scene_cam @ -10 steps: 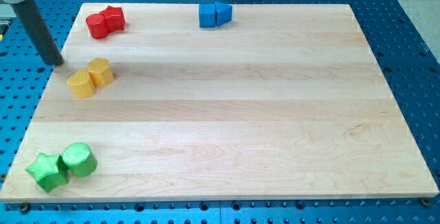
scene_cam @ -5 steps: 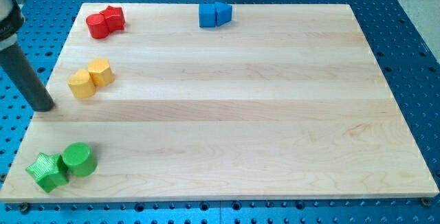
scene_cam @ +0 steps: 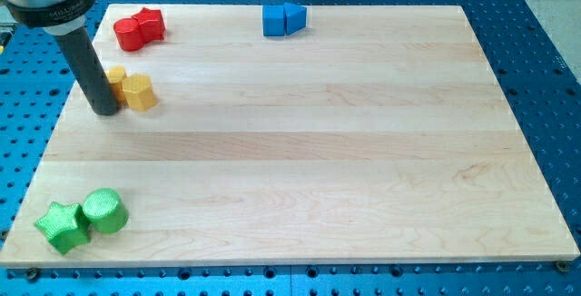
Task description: Separate the yellow blocks from each other
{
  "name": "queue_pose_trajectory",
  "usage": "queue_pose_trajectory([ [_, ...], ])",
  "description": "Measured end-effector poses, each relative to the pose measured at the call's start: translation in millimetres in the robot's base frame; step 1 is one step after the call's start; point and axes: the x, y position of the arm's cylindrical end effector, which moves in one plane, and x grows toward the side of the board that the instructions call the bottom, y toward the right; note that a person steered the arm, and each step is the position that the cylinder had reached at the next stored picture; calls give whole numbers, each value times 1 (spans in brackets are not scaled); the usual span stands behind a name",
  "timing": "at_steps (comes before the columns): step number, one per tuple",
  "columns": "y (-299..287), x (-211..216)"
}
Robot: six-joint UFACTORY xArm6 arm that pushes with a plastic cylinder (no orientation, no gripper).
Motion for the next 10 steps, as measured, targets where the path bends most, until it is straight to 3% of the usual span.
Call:
queue_pose_trajectory([
  [3,-30,-36],
  [4,-6,-43],
  [7,83,-8],
  [9,169,-9],
  [10,163,-8],
])
